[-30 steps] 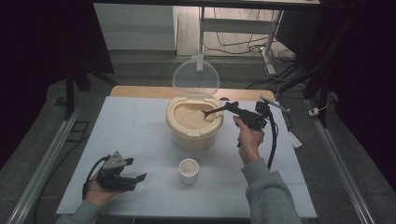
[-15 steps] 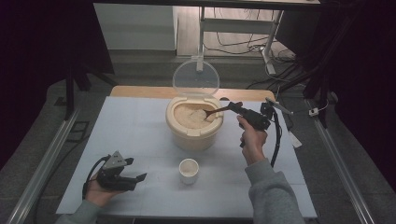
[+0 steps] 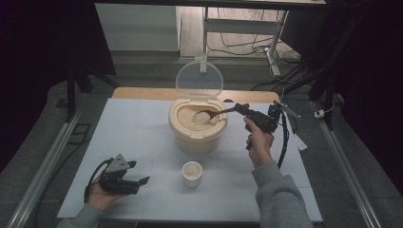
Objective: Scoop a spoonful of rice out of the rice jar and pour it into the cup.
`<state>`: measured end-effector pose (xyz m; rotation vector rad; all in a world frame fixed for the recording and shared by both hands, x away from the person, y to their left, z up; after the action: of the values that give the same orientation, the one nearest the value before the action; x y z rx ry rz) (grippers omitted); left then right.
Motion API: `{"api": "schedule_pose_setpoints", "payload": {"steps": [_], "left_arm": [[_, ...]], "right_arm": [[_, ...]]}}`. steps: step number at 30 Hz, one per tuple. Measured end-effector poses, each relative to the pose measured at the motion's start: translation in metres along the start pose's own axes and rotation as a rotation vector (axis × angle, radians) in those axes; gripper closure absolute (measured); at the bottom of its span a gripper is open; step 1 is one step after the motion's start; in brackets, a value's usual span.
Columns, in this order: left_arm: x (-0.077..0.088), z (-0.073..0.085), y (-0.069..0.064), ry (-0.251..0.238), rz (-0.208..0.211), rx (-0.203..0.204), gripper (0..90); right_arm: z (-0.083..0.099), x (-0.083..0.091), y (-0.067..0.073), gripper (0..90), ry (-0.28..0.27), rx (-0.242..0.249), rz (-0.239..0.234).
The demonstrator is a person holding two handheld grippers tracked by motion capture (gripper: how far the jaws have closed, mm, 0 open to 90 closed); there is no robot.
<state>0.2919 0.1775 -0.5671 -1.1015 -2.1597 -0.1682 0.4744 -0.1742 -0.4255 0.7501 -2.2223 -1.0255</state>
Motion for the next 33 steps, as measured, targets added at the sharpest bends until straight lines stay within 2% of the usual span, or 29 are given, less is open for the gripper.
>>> {"api": "schedule_pose_setpoints", "payload": {"steps": [15, 20, 33], "left_arm": [[0.0, 0.001, 0.001, 0.003, -0.001, 0.001, 21.1], [0.0, 0.001, 0.002, 0.001, -0.001, 0.001, 21.1], [0.0, 0.001, 0.002, 0.0, -0.001, 0.003, 21.2]], "right_arm": [[-0.005, 0.004, 0.002, 83.1, -0.009, -0.033, -0.018], [-0.005, 0.006, 0.005, 83.1, -0.002, -0.007, -0.017], [-0.003, 0.017, 0.009, 83.1, 0.024, -0.007, -0.03]]}}
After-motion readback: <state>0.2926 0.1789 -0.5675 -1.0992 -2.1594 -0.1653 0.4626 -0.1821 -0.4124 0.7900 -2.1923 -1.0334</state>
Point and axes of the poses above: each handheld gripper's, and its own axes: x roughly backward along the jaws, z roughly out of its underside, y roughly to its left, the point moved 8 cm from there along -x, roughly forward along the jaws, and after that the axes turned 11 degrees about z, right-handed, at the moved point
